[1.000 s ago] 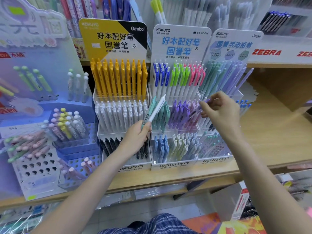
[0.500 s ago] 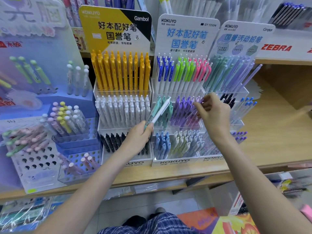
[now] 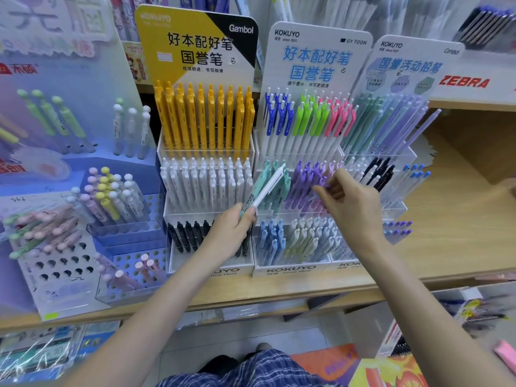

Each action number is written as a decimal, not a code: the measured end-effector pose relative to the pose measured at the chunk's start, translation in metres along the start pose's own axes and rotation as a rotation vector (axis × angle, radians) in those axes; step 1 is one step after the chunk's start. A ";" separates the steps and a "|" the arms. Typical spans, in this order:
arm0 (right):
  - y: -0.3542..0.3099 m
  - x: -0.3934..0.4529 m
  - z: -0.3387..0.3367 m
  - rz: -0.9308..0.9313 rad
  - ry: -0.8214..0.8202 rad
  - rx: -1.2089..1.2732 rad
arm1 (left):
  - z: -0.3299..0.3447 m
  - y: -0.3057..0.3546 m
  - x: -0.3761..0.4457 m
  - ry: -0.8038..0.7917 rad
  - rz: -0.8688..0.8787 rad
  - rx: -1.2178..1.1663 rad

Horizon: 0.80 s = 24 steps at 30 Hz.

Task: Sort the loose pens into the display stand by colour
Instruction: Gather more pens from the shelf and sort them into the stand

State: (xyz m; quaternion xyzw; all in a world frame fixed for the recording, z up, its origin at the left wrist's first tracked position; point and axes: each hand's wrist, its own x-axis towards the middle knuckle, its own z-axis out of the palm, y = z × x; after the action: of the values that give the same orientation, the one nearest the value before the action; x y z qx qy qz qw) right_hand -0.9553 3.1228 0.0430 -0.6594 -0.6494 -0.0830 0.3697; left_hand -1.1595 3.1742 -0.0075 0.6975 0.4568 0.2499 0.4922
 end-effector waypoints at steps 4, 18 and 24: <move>-0.001 -0.017 -0.001 -0.060 -0.005 -0.017 | 0.002 -0.001 -0.003 -0.006 0.006 -0.009; -0.013 0.030 0.028 0.355 -0.250 -0.188 | -0.004 0.001 -0.008 0.002 0.033 -0.059; -0.017 0.027 0.032 0.388 -0.295 -0.260 | -0.014 0.001 -0.010 0.017 0.021 -0.118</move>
State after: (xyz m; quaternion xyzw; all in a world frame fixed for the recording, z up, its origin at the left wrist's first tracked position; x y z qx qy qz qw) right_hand -0.9785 3.1610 0.0423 -0.8182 -0.5418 0.0035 0.1921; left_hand -1.1752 3.1721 -0.0002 0.6698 0.4381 0.2877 0.5261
